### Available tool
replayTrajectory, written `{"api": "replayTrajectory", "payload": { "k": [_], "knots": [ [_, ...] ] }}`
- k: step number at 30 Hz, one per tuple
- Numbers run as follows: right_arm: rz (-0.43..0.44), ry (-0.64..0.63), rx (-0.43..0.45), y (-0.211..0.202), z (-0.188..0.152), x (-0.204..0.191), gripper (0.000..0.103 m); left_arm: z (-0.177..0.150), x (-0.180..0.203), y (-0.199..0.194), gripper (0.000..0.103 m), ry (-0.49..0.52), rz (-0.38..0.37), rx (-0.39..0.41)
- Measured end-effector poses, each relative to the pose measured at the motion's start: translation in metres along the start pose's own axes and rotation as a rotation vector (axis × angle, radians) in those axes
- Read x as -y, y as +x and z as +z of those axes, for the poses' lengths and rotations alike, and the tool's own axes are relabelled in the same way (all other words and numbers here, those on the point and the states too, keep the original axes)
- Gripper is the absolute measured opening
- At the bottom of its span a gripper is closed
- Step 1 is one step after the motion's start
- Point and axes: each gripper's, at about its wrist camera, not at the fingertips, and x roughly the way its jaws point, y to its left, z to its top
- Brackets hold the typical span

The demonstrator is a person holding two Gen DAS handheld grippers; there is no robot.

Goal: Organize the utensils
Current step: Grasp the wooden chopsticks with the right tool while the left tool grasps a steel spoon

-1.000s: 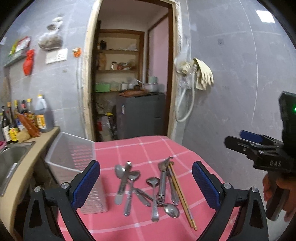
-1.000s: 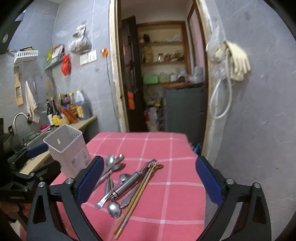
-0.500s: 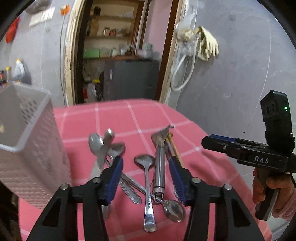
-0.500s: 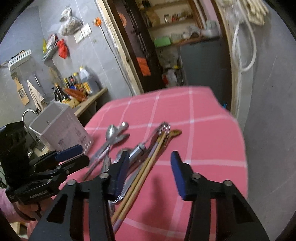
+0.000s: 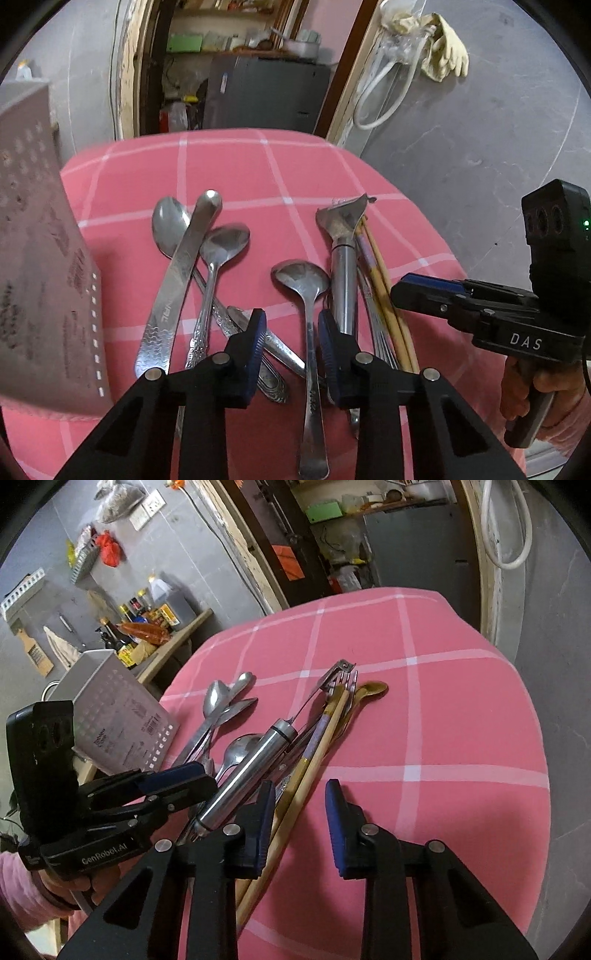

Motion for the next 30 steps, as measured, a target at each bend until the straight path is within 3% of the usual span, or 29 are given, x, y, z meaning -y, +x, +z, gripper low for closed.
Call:
{"api": "replayTrajectory", "payload": {
  "k": [13, 15, 17, 19, 20, 25, 30],
  "knots": [
    [0.016, 0.025, -0.117, 0.023, 0.020, 0.006, 0.023, 0.012, -0.003, 0.018, 0.023, -0.009, -0.034, -0.062],
    [0.043, 0.056, -0.154, 0.026, 0.026, 0.011, 0.022, 0.017, -0.002, 0.026, 0.019, -0.012, -0.049, -0.111],
    [0.046, 0.093, -0.187, 0.028, 0.031, 0.018, 0.012, 0.022, 0.000, 0.028, 0.017, -0.005, -0.034, -0.128],
    [0.082, 0.146, -0.200, 0.031, 0.030, 0.024, 0.011, 0.023, 0.001, 0.030, 0.006, -0.020, -0.060, -0.152],
    [0.103, 0.182, -0.206, 0.032, 0.030, 0.028, 0.010, 0.022, 0.001, 0.030, 0.006, -0.037, -0.058, -0.156],
    [0.152, 0.286, -0.224, 0.036, 0.022, 0.031, 0.007, 0.015, 0.003, 0.019, 0.005, -0.069, -0.011, -0.138],
    [0.165, 0.352, -0.178, 0.021, -0.006, 0.024, 0.006, 0.003, 0.011, -0.013, 0.005, -0.057, 0.003, -0.073]
  ]
}}
